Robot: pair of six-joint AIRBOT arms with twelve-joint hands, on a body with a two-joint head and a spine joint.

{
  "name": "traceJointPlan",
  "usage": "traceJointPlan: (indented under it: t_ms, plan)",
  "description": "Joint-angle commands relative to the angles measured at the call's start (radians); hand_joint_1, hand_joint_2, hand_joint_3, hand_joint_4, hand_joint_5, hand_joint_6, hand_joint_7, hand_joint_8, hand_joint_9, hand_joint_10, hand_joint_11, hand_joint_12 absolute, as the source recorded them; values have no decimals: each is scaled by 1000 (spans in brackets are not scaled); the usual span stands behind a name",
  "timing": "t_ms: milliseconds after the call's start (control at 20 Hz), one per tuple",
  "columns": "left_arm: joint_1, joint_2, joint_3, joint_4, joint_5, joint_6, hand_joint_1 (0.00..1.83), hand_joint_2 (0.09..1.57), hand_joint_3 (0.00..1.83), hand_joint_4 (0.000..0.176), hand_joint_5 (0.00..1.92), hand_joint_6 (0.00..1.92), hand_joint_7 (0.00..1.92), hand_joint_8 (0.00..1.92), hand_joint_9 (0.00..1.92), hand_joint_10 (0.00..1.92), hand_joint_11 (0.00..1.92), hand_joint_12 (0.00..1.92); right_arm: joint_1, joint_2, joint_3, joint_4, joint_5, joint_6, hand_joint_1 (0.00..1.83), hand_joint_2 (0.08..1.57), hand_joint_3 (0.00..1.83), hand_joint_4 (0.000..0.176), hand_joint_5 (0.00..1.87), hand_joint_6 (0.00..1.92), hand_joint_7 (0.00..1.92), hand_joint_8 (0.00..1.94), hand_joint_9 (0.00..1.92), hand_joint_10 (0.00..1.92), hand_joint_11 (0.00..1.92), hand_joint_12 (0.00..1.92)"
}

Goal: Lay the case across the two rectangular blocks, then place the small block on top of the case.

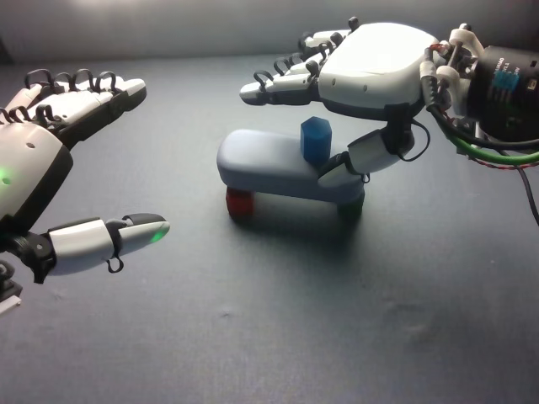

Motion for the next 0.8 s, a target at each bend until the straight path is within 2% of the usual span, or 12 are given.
traceJointPlan:
  t_ms: [0, 100, 200, 300, 350, 400, 450, 500, 600, 650, 700, 750]
  plan:
    - [-8, -4, 5, 21, -122, -7, 837, 920, 0, 5, 324, 0, 297, 1, 282, 8, 0, 787, 5, 4, -4, 30, 87, -2, 883, 957, 0, 105, 123, 0, 305, 0, 434, 0, 6, 1249]
    - [-8, -4, 5, 21, -122, -7, 817, 915, 0, 11, 319, 1, 292, 2, 282, 4, 0, 789, 5, 4, -8, 37, 89, -2, 850, 955, 1, 92, 82, 0, 178, 0, 268, 0, 0, 1045]
    - [-7, -5, 5, 21, -122, -8, 823, 913, 0, 22, 321, 1, 289, 0, 279, 2, 0, 793, 5, 16, -11, 60, 114, -2, 799, 948, 0, 110, 38, 0, 139, 0, 260, 1, 0, 1110]
    - [-5, -6, 5, 21, -123, -10, 831, 913, 0, 4, 323, 0, 293, 1, 277, 0, 0, 753, 5, 43, -23, 97, 157, -2, 676, 924, 0, 120, 2, 0, 149, 2, 299, 13, 0, 1256]
    - [-4, -6, 5, 21, -125, -12, 833, 916, 1, 10, 307, 0, 253, 0, 248, 0, 0, 680, 5, 66, -34, 124, 190, -2, 703, 894, 0, 130, 0, 0, 94, 10, 108, 22, 0, 572]
    - [-3, -6, 4, 21, -129, -13, 813, 920, 2, 3, 300, 0, 241, 0, 247, 0, 0, 677, 5, 71, -48, 149, 225, -2, 696, 903, 1, 147, 0, 0, 50, 12, 30, 16, 0, 345]
    - [-2, -5, 4, 21, -133, -15, 813, 920, 2, 3, 300, 0, 241, 0, 247, 0, 0, 677, 5, 78, -58, 167, 264, -2, 696, 903, 1, 147, 0, 0, 50, 12, 30, 16, 0, 345]
    - [1, -3, 2, 21, -139, -18, 783, 930, 2, 30, 273, 1, 236, 2, 272, 5, 0, 841, -2, 118, -82, 206, 311, -9, 636, 905, 0, 158, 0, 0, 19, 4, 0, 0, 0, 37]
    - [6, 6, -3, 21, -153, -23, 753, 951, 4, 30, 268, 0, 224, 0, 233, 0, 0, 806, -49, 199, -136, 294, 415, -37, 576, 906, 1, 175, 0, 0, 9, 0, 0, 0, 23, 12]
    - [8, 10, -6, 21, -160, -23, 763, 968, 6, 14, 269, 1, 210, 1, 201, 2, 0, 748, -68, 224, -153, 323, 448, -46, 579, 918, 5, 161, 0, 0, 16, 3, 0, 0, 19, 9]
    - [15, 17, -10, 21, -176, -25, 698, 983, 8, 33, 243, 1, 192, 2, 149, 3, 0, 581, -113, 265, -184, 379, 516, -60, 590, 930, 9, 150, 0, 0, 15, 2, 0, 0, 34, 16]
    - [27, 32, -14, 21, -207, -36, 528, 996, 6, 119, 198, 0, 141, 0, 100, 0, 0, 408, -217, 336, -239, 474, 639, -69, 598, 941, 10, 175, 0, 0, 14, 2, 0, 0, 0, 0]
